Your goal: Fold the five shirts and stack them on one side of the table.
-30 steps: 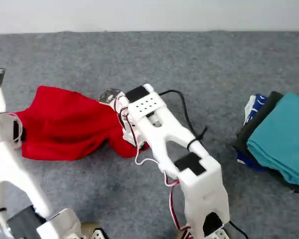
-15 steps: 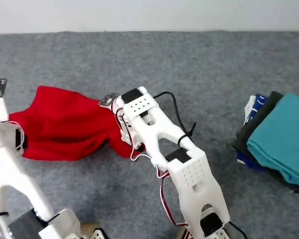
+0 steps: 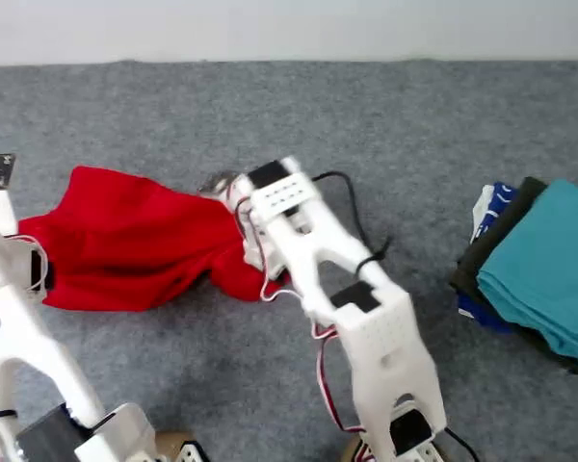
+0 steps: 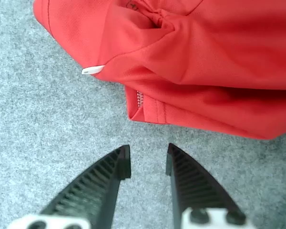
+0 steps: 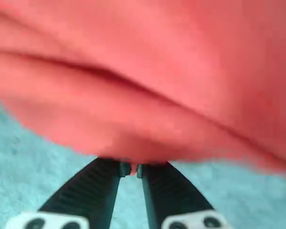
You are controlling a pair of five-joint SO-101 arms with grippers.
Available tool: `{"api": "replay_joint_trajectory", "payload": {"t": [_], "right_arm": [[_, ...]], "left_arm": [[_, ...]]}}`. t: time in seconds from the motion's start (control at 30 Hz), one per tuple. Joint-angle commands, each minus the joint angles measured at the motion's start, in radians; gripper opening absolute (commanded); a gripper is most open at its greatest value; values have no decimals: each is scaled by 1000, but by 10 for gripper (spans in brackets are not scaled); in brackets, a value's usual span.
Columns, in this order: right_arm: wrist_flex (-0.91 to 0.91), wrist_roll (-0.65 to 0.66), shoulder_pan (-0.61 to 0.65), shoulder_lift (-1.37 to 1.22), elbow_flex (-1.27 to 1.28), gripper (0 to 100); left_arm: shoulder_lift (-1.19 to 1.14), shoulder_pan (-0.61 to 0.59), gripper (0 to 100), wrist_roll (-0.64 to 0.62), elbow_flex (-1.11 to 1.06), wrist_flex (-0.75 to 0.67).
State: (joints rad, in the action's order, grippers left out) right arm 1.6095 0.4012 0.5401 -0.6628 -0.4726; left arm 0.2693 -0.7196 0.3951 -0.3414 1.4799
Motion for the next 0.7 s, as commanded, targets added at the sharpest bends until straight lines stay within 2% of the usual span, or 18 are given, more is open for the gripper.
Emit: {"api": "replay_joint_trajectory", "payload": {"t": [0.0,0.17,0.3,0.53,0.67], "right_arm": [[36,17,-139,200,-17,11],[58,48,-325,383,-17,11],[88,71,-415,492,-15,11],[180,95,-443,631,-12,11],[183,101,-443,661,-8,11]], "left_arm": [[38,0,137,51,-8,-6],[34,29,137,126,-88,-8],[34,107,140,155,-173,-15],[21,301,141,132,-243,-101],[-124,371,141,68,-188,-163]]}}
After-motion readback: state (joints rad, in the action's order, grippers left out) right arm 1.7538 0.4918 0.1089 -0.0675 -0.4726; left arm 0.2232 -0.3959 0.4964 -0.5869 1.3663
